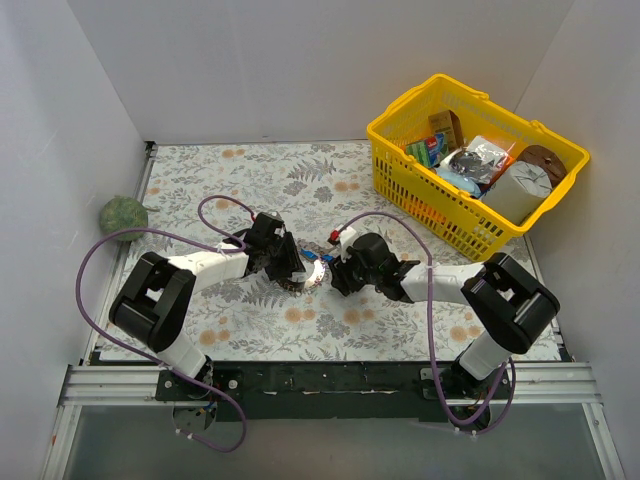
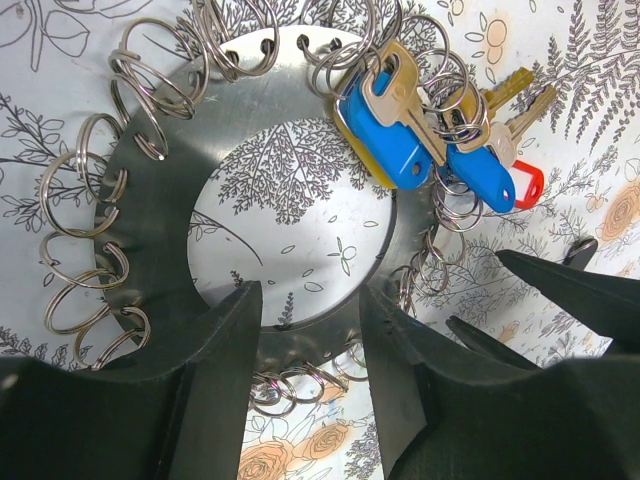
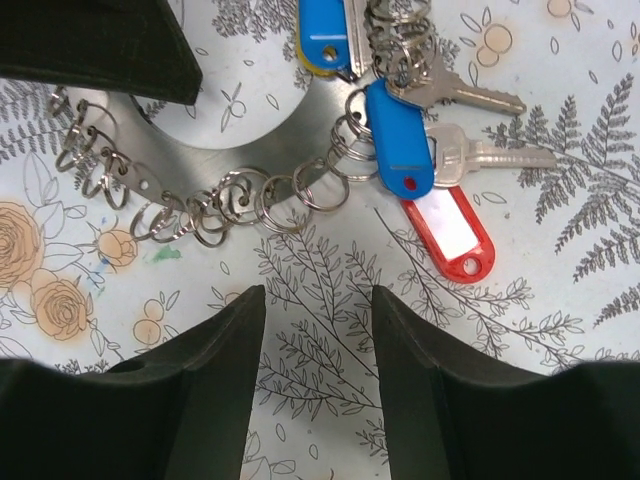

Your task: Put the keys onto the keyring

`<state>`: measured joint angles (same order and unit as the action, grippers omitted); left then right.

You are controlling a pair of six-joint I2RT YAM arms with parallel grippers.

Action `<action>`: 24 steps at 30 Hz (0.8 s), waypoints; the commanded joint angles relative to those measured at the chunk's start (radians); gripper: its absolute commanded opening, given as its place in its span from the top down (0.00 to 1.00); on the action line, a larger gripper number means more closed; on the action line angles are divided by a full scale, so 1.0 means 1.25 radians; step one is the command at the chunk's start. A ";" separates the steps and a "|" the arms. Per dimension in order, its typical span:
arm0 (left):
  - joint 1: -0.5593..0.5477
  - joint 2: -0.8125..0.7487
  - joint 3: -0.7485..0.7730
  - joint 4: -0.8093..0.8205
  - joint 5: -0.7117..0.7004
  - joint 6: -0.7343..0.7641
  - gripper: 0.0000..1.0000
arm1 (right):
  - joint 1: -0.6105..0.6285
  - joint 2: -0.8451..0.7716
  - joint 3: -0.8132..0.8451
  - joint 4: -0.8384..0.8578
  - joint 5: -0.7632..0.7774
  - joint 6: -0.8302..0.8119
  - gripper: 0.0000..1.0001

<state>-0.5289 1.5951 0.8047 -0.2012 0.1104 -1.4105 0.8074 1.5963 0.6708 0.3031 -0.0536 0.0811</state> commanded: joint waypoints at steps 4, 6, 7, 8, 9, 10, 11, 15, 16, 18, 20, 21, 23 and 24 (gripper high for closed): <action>0.001 0.021 -0.002 -0.038 0.001 0.018 0.57 | 0.003 0.024 0.011 0.084 -0.060 -0.018 0.50; 0.002 0.020 -0.002 -0.037 -0.001 0.018 0.57 | 0.003 0.030 0.017 0.093 -0.071 -0.018 0.51; 0.001 0.020 -0.002 -0.038 0.000 0.018 0.57 | 0.003 0.037 0.018 0.095 -0.079 -0.019 0.52; 0.001 0.019 -0.002 -0.038 -0.001 0.018 0.57 | 0.003 0.040 0.022 0.096 -0.080 -0.022 0.52; 0.002 0.020 -0.002 -0.039 0.000 0.019 0.57 | 0.002 0.042 0.025 0.096 -0.081 -0.022 0.52; 0.001 0.019 -0.002 -0.039 -0.002 0.019 0.57 | 0.003 0.047 0.027 0.097 -0.086 -0.023 0.53; 0.002 0.020 -0.003 -0.039 -0.002 0.019 0.57 | 0.003 0.050 0.028 0.101 -0.087 -0.026 0.53; 0.001 0.021 -0.001 -0.037 0.002 0.019 0.57 | 0.003 0.062 0.035 0.105 -0.079 -0.027 0.53; 0.001 0.023 -0.001 -0.038 0.004 0.019 0.57 | 0.003 0.070 0.041 0.105 -0.076 -0.027 0.53; 0.002 0.023 0.000 -0.038 0.005 0.021 0.57 | 0.003 0.078 0.045 0.105 -0.071 -0.027 0.53; 0.002 0.021 0.000 -0.038 0.006 0.023 0.57 | 0.003 0.088 0.054 0.106 -0.068 -0.027 0.52; 0.001 0.021 0.000 -0.039 0.006 0.024 0.57 | 0.003 0.090 0.057 0.102 -0.066 -0.028 0.52; 0.001 0.021 0.000 -0.039 0.006 0.024 0.57 | 0.003 0.101 0.071 0.093 -0.061 -0.028 0.51; 0.001 0.021 -0.001 -0.039 0.006 0.024 0.57 | 0.003 0.102 0.073 0.091 -0.060 -0.029 0.51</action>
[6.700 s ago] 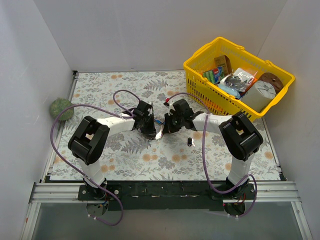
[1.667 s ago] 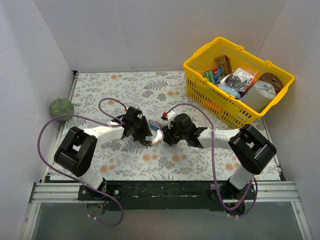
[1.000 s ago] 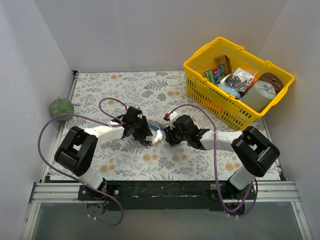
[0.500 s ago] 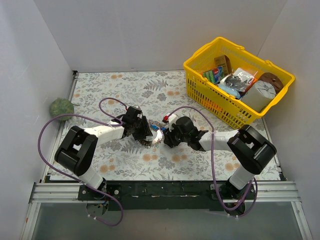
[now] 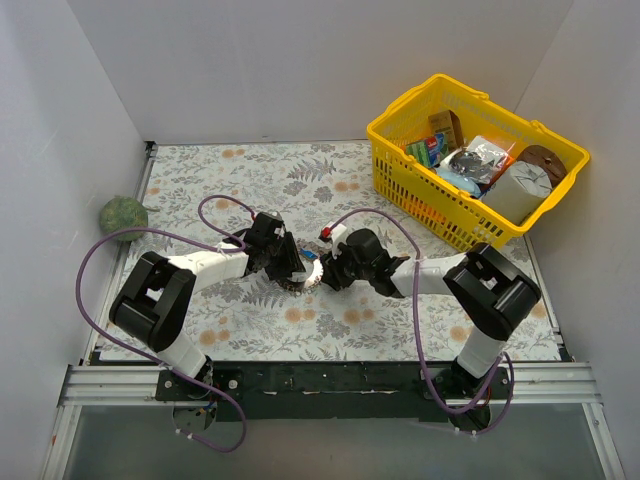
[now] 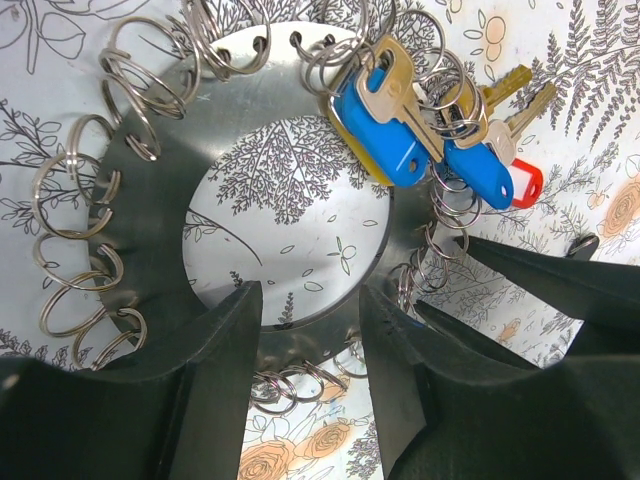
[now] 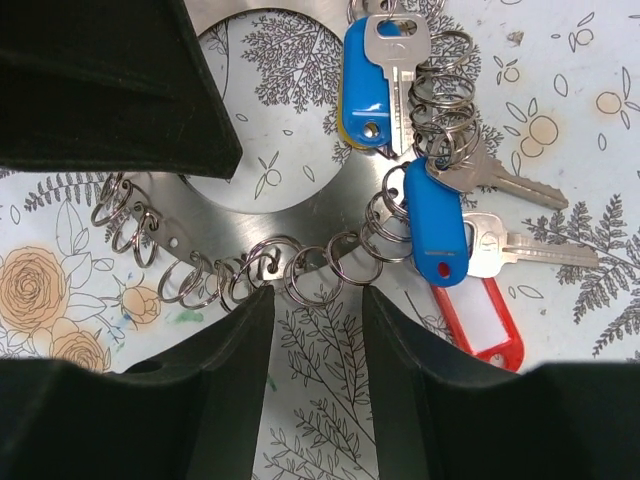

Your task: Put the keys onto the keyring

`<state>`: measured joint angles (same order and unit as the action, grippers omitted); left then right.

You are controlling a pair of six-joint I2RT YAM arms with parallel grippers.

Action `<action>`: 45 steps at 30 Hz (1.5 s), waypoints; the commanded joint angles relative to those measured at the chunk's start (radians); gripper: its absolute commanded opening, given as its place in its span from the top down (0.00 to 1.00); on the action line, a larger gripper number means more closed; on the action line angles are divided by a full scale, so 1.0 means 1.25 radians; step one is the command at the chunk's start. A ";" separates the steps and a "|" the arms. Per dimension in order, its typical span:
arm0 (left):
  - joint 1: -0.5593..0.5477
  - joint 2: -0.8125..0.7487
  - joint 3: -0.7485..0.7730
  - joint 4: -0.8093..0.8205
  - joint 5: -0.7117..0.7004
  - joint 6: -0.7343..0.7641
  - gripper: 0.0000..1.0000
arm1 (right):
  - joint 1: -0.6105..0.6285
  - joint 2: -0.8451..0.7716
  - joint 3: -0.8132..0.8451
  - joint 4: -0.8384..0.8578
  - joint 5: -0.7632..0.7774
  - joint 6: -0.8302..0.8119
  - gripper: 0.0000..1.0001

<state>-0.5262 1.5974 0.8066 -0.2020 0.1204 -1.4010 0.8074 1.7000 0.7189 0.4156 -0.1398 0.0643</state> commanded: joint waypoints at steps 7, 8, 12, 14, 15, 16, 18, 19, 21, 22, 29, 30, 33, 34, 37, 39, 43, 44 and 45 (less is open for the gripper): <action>0.000 0.017 -0.003 -0.037 -0.001 0.019 0.57 | 0.003 0.034 0.048 0.001 0.009 -0.018 0.60; 0.000 0.018 -0.002 -0.037 0.001 0.020 0.57 | 0.003 0.036 0.050 0.000 0.006 -0.016 0.62; -0.001 0.013 -0.003 -0.037 0.002 0.022 0.57 | 0.003 0.041 0.058 0.004 0.004 -0.006 0.74; -0.001 0.009 -0.006 -0.038 0.001 0.024 0.57 | 0.003 0.040 0.062 0.005 0.006 0.000 0.82; -0.001 0.008 -0.006 -0.040 -0.001 0.022 0.57 | 0.003 0.035 0.062 0.006 0.006 0.000 0.85; -0.001 0.005 -0.008 -0.040 -0.002 0.022 0.57 | 0.003 0.032 0.061 0.006 0.009 0.001 0.88; 0.000 0.000 -0.007 -0.041 -0.002 0.024 0.57 | 0.003 0.023 0.058 0.006 0.014 0.004 0.92; 0.000 -0.003 -0.007 -0.041 -0.004 0.025 0.57 | 0.003 0.019 0.056 0.006 0.016 0.004 0.94; 0.000 -0.008 -0.006 -0.041 -0.005 0.027 0.57 | 0.003 0.012 0.054 0.006 0.015 0.004 0.99; -0.001 -0.008 -0.006 -0.041 -0.004 0.027 0.57 | 0.003 0.010 0.054 0.007 0.014 0.004 0.99; 0.000 -0.019 -0.005 -0.049 -0.009 0.032 0.57 | 0.003 0.005 0.050 0.000 0.021 -0.015 0.96; -0.001 -0.021 -0.006 -0.052 -0.009 0.033 0.57 | 0.003 0.001 0.048 -0.001 0.026 -0.017 0.94; 0.000 -0.021 -0.003 -0.054 -0.010 0.043 0.66 | 0.003 -0.014 0.035 -0.005 0.047 -0.024 0.89; -0.001 -0.019 -0.002 -0.054 -0.007 0.047 0.70 | 0.003 -0.017 0.031 -0.001 0.046 -0.024 0.88; 0.000 -0.019 -0.005 -0.065 -0.009 0.052 0.83 | 0.003 -0.022 0.034 0.004 0.041 -0.026 0.85; -0.001 -0.023 -0.012 -0.075 -0.010 0.052 0.86 | 0.003 -0.024 0.037 0.001 0.041 -0.022 0.80; -0.001 -0.027 -0.024 -0.100 -0.015 0.048 0.95 | 0.003 -0.035 0.041 -0.001 0.041 -0.027 0.70; 0.000 -0.030 -0.027 -0.103 -0.015 0.048 0.97 | 0.003 -0.035 0.043 -0.002 0.039 -0.028 0.70; 0.000 -0.031 -0.033 -0.112 -0.017 0.047 0.98 | 0.003 -0.037 0.046 -0.008 0.038 -0.031 0.69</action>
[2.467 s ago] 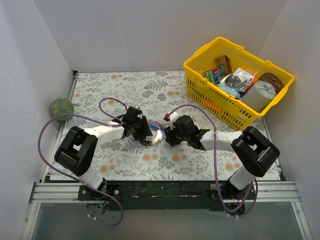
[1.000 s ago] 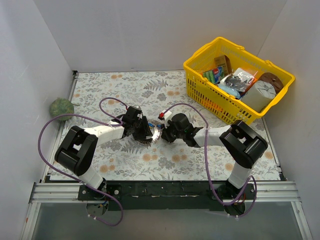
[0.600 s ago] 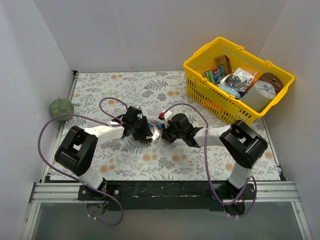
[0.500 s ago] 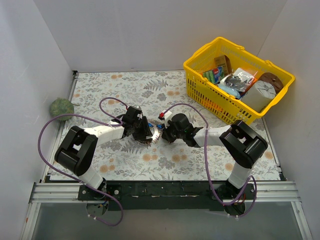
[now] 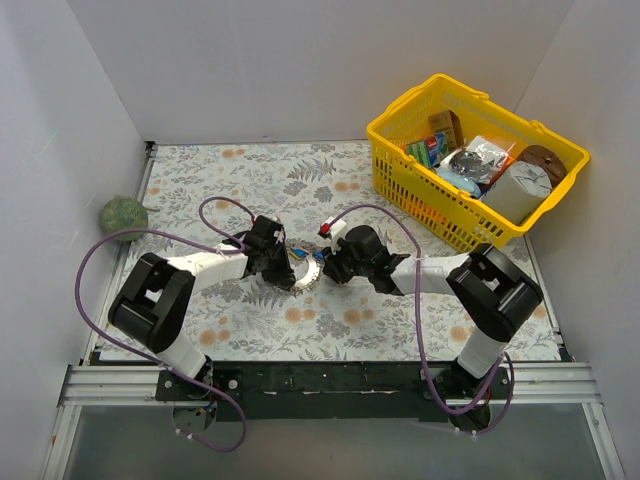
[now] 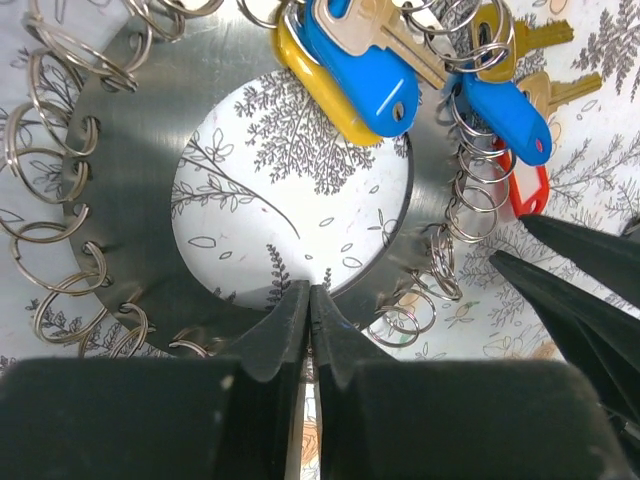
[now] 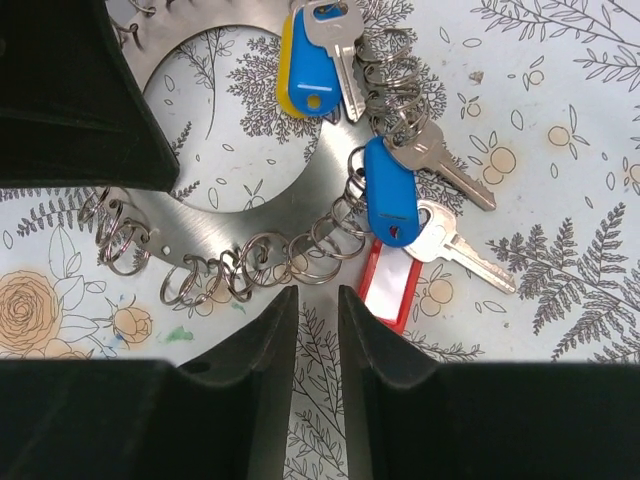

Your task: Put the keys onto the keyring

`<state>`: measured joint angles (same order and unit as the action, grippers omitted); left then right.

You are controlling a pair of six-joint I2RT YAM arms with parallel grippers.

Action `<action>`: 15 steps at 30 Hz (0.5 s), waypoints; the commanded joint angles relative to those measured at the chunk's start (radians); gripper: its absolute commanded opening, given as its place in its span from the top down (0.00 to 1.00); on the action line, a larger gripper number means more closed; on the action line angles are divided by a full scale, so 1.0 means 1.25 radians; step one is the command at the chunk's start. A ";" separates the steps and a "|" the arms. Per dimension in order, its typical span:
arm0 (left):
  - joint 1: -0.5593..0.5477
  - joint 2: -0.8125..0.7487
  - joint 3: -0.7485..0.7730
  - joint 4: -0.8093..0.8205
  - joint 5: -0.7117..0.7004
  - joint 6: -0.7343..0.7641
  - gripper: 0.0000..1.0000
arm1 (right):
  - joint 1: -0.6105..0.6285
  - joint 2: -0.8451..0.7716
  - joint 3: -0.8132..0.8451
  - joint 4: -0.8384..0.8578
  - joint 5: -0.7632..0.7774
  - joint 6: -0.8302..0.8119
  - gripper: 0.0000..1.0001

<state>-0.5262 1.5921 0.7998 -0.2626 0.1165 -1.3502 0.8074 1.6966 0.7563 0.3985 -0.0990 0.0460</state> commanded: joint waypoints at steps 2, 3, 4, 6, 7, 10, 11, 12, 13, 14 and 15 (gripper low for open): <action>0.000 -0.031 -0.031 -0.073 -0.013 0.008 1.00 | 0.003 -0.037 0.018 0.000 0.002 -0.023 0.68; -0.001 -0.034 -0.032 -0.079 -0.015 0.008 1.00 | 0.003 -0.043 0.016 -0.001 -0.002 -0.026 0.67; 0.000 -0.037 -0.036 -0.084 -0.020 0.009 1.00 | 0.003 -0.047 0.015 -0.002 -0.007 -0.028 0.66; -0.001 -0.046 -0.035 -0.100 -0.033 0.010 1.00 | 0.003 -0.061 0.009 -0.002 -0.012 -0.033 0.63; -0.001 -0.049 -0.029 -0.108 -0.040 0.010 1.00 | 0.003 -0.067 0.006 -0.002 -0.010 -0.036 0.61; 0.000 -0.069 -0.013 -0.124 -0.061 0.020 1.00 | 0.000 -0.093 -0.009 -0.012 -0.003 -0.034 0.53; 0.000 -0.078 -0.008 -0.122 -0.063 0.025 0.98 | -0.009 -0.101 -0.010 -0.016 -0.013 -0.025 0.53; -0.001 -0.098 -0.004 -0.113 -0.059 0.030 0.96 | -0.015 -0.109 -0.012 -0.019 -0.043 -0.016 0.52; 0.000 -0.108 0.000 -0.108 -0.058 0.035 0.94 | -0.022 -0.113 -0.010 -0.027 -0.063 -0.009 0.52; 0.000 -0.118 0.012 -0.102 -0.056 0.042 0.91 | -0.033 -0.110 -0.009 -0.034 -0.080 0.000 0.52; -0.001 -0.127 0.018 -0.091 -0.055 0.047 0.85 | -0.038 -0.108 0.004 -0.051 -0.112 0.021 0.53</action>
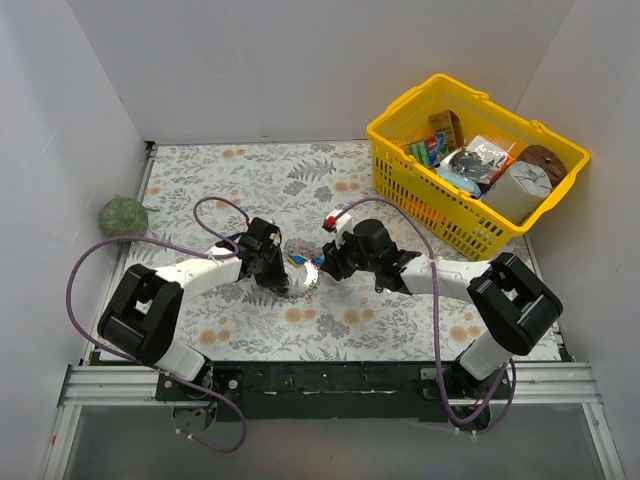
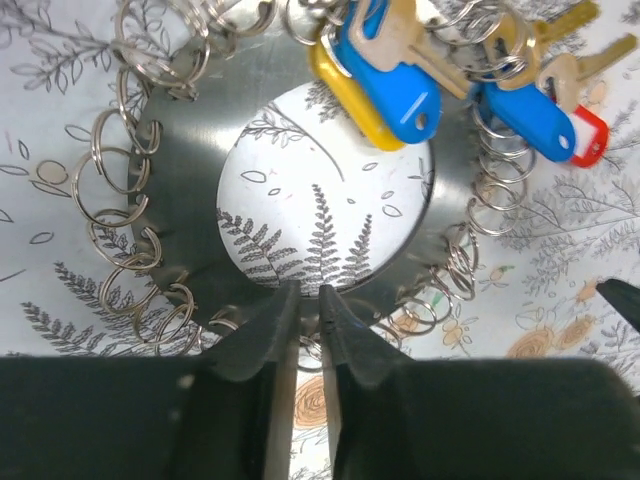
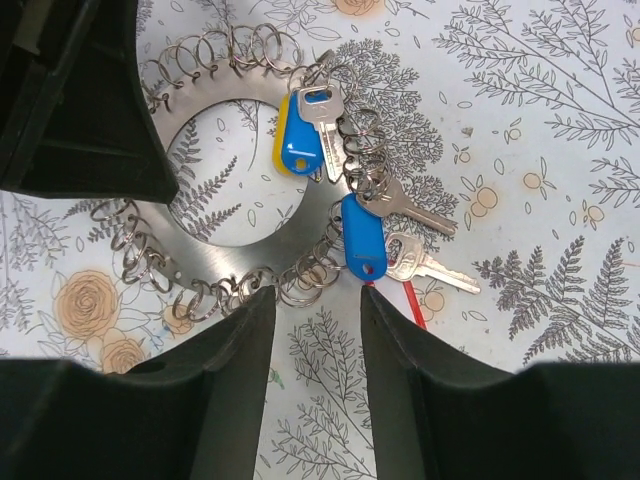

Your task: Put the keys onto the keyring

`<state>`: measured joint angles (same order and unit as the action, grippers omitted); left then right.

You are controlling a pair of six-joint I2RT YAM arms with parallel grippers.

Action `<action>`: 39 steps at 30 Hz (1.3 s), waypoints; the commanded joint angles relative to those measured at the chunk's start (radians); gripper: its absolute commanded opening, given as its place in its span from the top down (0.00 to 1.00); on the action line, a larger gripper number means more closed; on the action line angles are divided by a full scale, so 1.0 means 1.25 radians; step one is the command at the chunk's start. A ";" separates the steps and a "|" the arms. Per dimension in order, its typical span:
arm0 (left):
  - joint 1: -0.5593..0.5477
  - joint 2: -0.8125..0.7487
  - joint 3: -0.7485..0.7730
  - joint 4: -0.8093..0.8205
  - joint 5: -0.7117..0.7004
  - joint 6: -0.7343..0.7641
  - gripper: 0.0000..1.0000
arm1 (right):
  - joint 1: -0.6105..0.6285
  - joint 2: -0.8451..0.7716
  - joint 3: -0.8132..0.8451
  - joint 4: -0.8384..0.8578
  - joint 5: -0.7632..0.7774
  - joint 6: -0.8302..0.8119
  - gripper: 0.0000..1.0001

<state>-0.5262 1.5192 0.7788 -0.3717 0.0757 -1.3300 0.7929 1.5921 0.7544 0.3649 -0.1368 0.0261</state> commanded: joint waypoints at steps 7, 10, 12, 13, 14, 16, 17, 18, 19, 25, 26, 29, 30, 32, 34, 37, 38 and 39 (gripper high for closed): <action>0.000 -0.045 0.116 0.025 0.008 0.054 0.62 | -0.038 0.016 0.015 -0.061 -0.157 0.088 0.78; 0.000 -0.021 0.154 0.026 0.014 0.055 0.51 | -0.037 0.033 0.014 -0.073 -0.158 0.081 0.98; 0.000 -0.003 0.168 0.030 0.022 0.055 0.48 | -0.035 0.042 0.005 -0.071 -0.150 0.079 0.99; 0.000 0.003 0.183 0.030 0.023 0.052 0.45 | -0.035 0.047 0.004 -0.069 -0.147 0.078 0.99; -0.001 0.011 0.189 0.030 0.027 0.050 0.44 | -0.035 0.059 0.004 -0.067 -0.146 0.078 0.99; 0.000 0.024 0.204 0.030 0.031 0.050 0.41 | -0.035 0.075 0.011 -0.066 -0.152 0.075 0.99; 0.001 0.027 0.209 0.029 0.031 0.049 0.39 | -0.034 0.087 0.015 -0.066 -0.156 0.075 0.99; 0.001 0.027 0.211 0.026 0.038 0.049 0.37 | -0.034 0.093 0.016 -0.055 -0.163 0.074 0.99; 0.005 0.028 0.215 0.027 0.040 0.049 0.37 | -0.032 0.099 0.020 -0.050 -0.167 0.074 0.99; 0.016 0.023 0.215 0.023 0.046 0.053 0.34 | -0.024 0.154 0.064 -0.038 -0.175 0.080 0.99; 0.017 0.023 0.211 0.023 0.045 0.054 0.34 | -0.024 0.154 0.068 -0.034 -0.175 0.083 0.99; 0.017 0.022 0.204 0.021 0.046 0.055 0.34 | -0.024 0.146 0.081 -0.031 -0.159 0.091 0.99; 0.018 0.022 0.198 0.022 0.046 0.054 0.34 | -0.024 0.143 0.085 -0.028 -0.159 0.091 0.99; 0.017 0.017 0.187 0.022 0.041 0.052 0.34 | -0.024 0.136 0.097 -0.031 -0.146 0.092 0.99; 0.017 0.013 0.172 0.023 0.040 0.049 0.34 | -0.024 0.136 0.107 -0.034 -0.140 0.088 0.99; 0.017 0.003 0.153 0.024 0.039 0.048 0.34 | -0.024 0.146 0.130 -0.039 -0.129 0.083 0.99; 0.017 0.002 0.148 0.024 0.039 0.049 0.34 | -0.024 0.150 0.140 -0.042 -0.125 0.082 0.99; 0.017 -0.002 0.143 0.025 0.039 0.048 0.34 | -0.024 0.151 0.145 -0.043 -0.121 0.082 0.99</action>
<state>-0.5083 1.5646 0.9852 -0.3374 0.1211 -1.2751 0.7597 1.7744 0.8726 0.2977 -0.3138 0.1318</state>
